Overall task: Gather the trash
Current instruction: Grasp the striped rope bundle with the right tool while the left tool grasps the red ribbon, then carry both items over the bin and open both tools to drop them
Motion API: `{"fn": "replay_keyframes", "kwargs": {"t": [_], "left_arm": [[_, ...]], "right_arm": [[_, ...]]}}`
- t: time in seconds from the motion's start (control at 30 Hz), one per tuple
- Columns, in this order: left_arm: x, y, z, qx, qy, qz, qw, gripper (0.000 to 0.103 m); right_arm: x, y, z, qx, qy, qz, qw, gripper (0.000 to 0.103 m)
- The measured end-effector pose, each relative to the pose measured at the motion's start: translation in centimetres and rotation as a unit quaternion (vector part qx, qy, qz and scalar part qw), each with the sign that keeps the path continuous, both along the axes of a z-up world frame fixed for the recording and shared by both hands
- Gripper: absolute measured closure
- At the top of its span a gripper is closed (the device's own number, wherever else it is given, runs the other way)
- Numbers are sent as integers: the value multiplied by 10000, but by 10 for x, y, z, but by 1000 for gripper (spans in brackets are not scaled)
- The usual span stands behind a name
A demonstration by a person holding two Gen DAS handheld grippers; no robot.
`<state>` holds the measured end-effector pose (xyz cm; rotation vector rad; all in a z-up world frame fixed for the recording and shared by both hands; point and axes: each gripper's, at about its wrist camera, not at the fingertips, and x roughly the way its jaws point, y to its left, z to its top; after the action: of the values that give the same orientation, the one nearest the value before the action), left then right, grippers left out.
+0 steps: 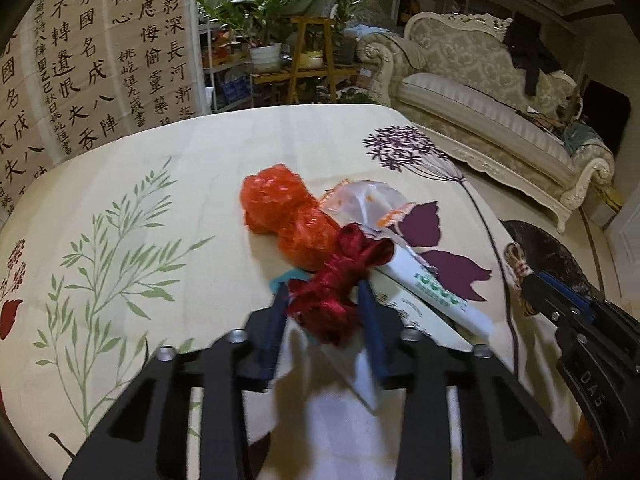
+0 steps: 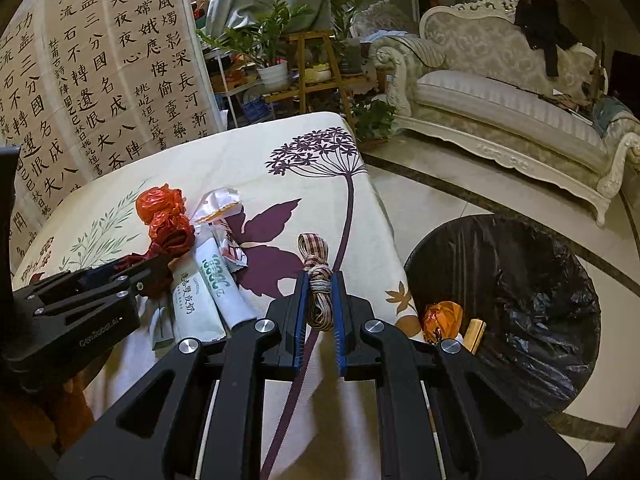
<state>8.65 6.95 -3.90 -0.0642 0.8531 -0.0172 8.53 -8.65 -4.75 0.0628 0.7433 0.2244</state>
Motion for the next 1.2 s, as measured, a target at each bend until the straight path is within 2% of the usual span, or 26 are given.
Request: {"fn": "replay_keyframes", "kwargs": {"t": [0.17,0.57,1.2], "left_arm": [[-4,-1,3,-3,-48,-15,10000,78],[-27,-14,17,-113,-229,-155,9996,78],[-33,-110,12,-75,-285,-1144,9930,78]], "right_arm": [[-1,-1,1,9,-10,-20,10000,91],[-23,-20,7,33,-151,-243,9996,91],[-62,-114,5,-58,-221,-1395,9900,91]]}}
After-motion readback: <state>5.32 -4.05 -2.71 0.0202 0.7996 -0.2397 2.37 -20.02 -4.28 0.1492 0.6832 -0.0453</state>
